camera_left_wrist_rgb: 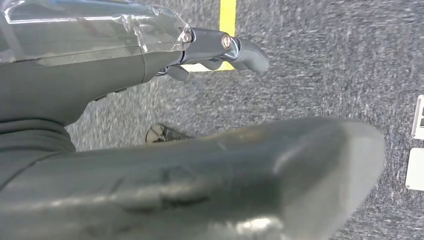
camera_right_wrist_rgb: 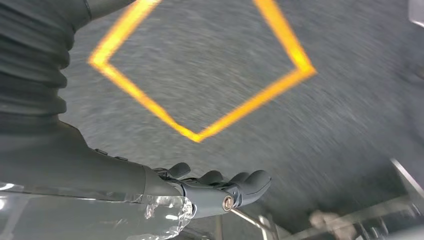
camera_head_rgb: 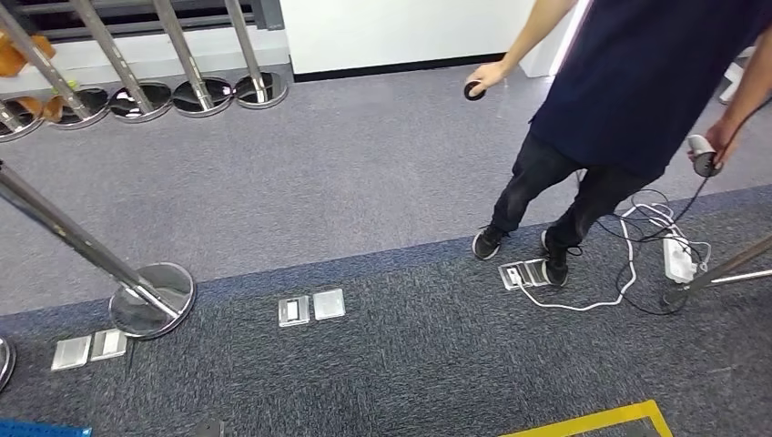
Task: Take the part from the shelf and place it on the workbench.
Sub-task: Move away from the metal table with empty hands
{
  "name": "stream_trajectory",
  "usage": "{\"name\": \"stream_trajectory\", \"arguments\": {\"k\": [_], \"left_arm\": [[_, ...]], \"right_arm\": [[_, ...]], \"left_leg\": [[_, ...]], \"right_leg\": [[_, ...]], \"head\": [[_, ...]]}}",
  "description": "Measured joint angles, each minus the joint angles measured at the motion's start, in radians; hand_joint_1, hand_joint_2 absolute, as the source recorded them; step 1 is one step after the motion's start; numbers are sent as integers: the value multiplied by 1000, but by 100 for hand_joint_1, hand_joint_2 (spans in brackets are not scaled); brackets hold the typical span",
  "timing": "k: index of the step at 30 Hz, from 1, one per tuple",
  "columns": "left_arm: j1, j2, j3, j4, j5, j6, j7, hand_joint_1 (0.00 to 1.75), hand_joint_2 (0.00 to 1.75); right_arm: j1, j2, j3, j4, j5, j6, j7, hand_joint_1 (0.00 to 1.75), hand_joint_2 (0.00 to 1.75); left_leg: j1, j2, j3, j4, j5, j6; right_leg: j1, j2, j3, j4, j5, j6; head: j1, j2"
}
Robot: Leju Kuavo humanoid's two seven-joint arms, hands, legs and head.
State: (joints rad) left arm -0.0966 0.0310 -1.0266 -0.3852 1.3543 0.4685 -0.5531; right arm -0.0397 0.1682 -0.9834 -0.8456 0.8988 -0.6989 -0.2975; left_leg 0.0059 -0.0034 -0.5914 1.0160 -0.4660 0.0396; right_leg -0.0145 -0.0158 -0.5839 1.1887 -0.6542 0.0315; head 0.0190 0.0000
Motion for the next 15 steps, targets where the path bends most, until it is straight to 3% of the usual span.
{"name": "stream_trajectory", "arguments": {"k": [1,2,3,4,6,8,10,12,15], "left_arm": [[-1,0,-3,0,0,0,3,0,0],[-1,0,-7,0,-1,0,7,0,0],[-1,0,-10,-1,-1,0,10,0,0],[-1,0,-14,-1,-2,0,14,0,0],[-3,0,-19,-4,-4,1,20,0,0],[-5,0,-22,-7,-6,3,23,0,0],[-4,0,-26,-9,-8,5,26,0,0],[-2,1,-34,-10,-10,9,27,0,0],[-5,2,-42,-14,-13,13,27,0,0]], "right_arm": [[-2,1,-16,35,24,0,17,0,175],[-5,2,-30,69,47,0,36,0,175],[-8,3,-42,102,71,0,54,0,175],[-11,5,-51,130,94,0,72,0,175],[-21,8,-66,179,131,0,97,0,175],[-31,10,-80,227,161,-1,120,0,175],[-38,11,-87,274,194,-1,149,0,175],[-48,10,-88,320,234,-1,179,0,175],[-58,10,-88,382,291,-1,218,0,175]], "left_leg": [[-2,-12,0,0,0,2],[-3,-26,0,1,0,2],[-4,-41,1,2,0,2],[-4,-54,1,4,-1,2],[-4,-79,0,9,-2,-2],[-1,-102,-5,12,0,-12],[3,-124,-8,9,4,-26],[3,-102,-16,33,-12,-34],[2,-26,-89,199,-105,-45]], "right_leg": [[0,7,-31,59,-18,-1],[0,10,-49,86,-15,-3],[1,14,-49,74,8,-6],[0,21,-30,23,46,-9],[-2,66,22,-110,112,-15],[0,96,46,-174,132,-19],[4,80,51,-180,134,-27],[4,54,57,-190,142,-41],[6,11,61,-197,145,-54]], "head": [[4,0],[7,0],[9,0],[11,0],[14,0],[14,0],[13,0],[7,0],[-18,0]]}}
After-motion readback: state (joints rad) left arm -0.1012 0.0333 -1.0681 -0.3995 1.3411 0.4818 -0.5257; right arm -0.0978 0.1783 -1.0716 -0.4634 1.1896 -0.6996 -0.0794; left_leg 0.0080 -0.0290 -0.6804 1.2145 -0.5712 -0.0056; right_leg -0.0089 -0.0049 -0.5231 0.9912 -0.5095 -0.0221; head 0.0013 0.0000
